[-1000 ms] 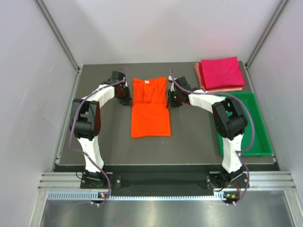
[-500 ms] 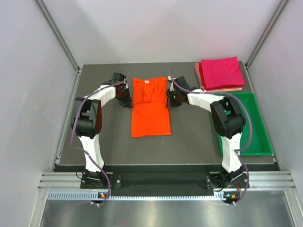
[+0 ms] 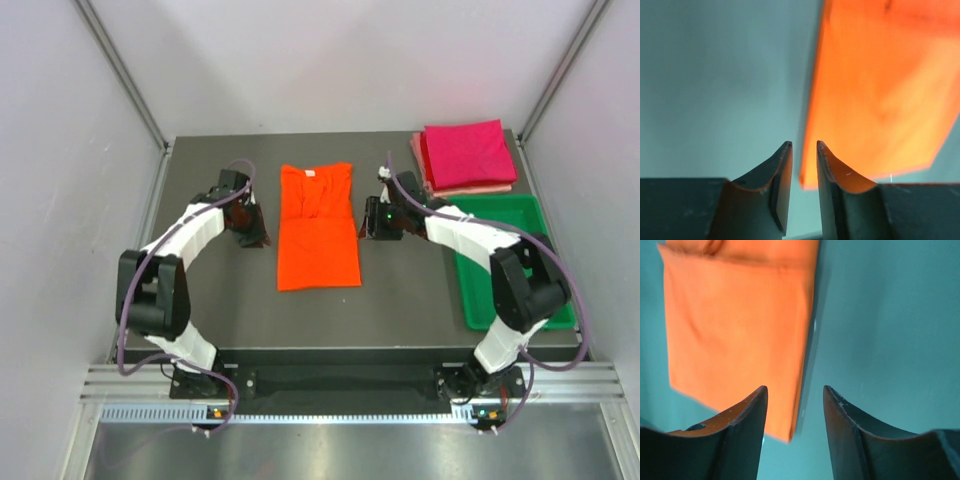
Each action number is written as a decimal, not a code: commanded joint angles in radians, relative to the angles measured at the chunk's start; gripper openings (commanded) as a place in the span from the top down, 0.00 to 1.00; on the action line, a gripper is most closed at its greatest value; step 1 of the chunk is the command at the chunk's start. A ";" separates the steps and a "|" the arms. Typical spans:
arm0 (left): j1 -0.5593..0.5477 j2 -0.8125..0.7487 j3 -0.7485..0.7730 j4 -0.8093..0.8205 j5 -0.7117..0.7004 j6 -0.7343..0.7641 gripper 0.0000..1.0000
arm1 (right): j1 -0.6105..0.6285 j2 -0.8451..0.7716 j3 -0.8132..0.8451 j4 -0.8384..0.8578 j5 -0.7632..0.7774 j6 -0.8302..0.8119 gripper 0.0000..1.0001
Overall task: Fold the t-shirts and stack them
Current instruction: Fold the tshirt
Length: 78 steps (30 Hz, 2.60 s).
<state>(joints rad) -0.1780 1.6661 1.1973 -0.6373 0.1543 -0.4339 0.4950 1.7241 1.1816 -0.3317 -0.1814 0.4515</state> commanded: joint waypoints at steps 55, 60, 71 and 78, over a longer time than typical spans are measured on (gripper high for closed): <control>-0.130 -0.212 -0.415 0.150 0.116 -0.138 1.00 | 0.155 -0.228 -0.504 0.253 0.042 0.316 1.00; -0.187 -0.255 -0.420 0.090 0.053 -0.160 1.00 | 0.155 -0.305 -0.536 0.201 0.094 0.300 1.00; -0.320 -0.431 -0.492 0.079 0.117 -0.307 1.00 | 0.175 -0.498 -0.579 0.089 0.177 0.279 1.00; -0.319 -0.419 -0.308 0.024 0.055 -0.266 1.00 | 0.157 -0.499 -0.424 -0.019 0.241 0.202 1.00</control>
<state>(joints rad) -0.5011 1.2465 0.7597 -0.5808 0.2520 -0.7082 0.6579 1.2160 0.6380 -0.2947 0.0017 0.7181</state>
